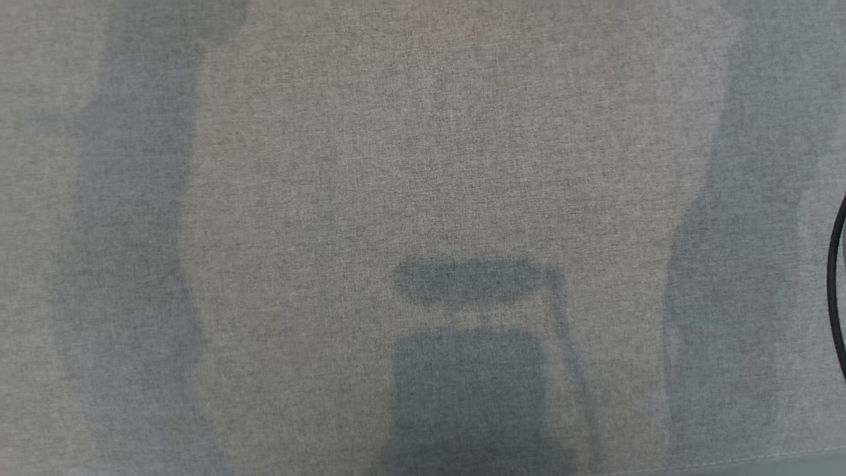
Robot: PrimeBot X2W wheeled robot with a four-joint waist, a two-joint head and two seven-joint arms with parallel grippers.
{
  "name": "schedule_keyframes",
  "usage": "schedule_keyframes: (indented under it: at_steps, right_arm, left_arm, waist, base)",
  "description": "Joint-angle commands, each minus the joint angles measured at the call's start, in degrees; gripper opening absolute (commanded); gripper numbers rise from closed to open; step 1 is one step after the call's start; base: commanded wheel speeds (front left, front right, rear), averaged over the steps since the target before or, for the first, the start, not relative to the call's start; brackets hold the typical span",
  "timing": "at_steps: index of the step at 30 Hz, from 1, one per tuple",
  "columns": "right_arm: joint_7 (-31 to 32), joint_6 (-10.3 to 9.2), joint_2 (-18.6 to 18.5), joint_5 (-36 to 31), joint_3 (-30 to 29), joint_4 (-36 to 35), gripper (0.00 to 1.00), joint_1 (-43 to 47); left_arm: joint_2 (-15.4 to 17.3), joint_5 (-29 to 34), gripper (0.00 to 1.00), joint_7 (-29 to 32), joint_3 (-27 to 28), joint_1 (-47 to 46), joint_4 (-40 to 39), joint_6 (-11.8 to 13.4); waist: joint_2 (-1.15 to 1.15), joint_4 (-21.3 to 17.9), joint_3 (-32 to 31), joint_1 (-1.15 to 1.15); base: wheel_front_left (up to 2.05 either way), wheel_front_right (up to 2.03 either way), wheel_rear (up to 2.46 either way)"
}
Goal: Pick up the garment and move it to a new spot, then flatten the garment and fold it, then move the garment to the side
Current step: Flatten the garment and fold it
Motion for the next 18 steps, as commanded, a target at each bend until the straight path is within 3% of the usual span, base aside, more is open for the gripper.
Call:
schedule_keyframes:
  at_steps: [1,7,14,18]
  right_arm:
    - [-0.75,0.01,-0.43,1.59,0.65,-0.02,0.0,3.19]
    - [-2.12,0.01,-1.23,10.45,3.12,-6.26,0.0,23.31]
    - [-4.77,0.01,-0.54,16.87,5.64,-14.98,0.0,55.91]
    - [-7.34,0.01,0.12,19.19,8.27,-18.53,0.0,71.09]
  left_arm:
    - [-0.33,-0.44,0.0,-1.03,-0.65,1.15,1.87,-1.12]
    - [1.13,-5.0,0.0,-1.11,-6.04,15.41,3.06,-3.42]
    - [9.13,-12.22,0.0,1.45,-9.76,42.96,-10.49,-3.44]
    - [13.05,-12.1,0.0,0.16,-10.68,59.74,-19.72,0.68]
  waist:
    - [0.0,-0.71,2.52,-0.02]
    - [0.0,-0.62,-0.84,-0.02]
    - [0.0,-1.09,-7.83,-0.02]
    - [0.0,-1.32,-12.64,-0.02]
  base:
    - [0.0,0.0,0.0]
    - [0.0,0.0,0.0]
    - [0.0,0.0,0.0]
    - [0.0,0.0,0.0]
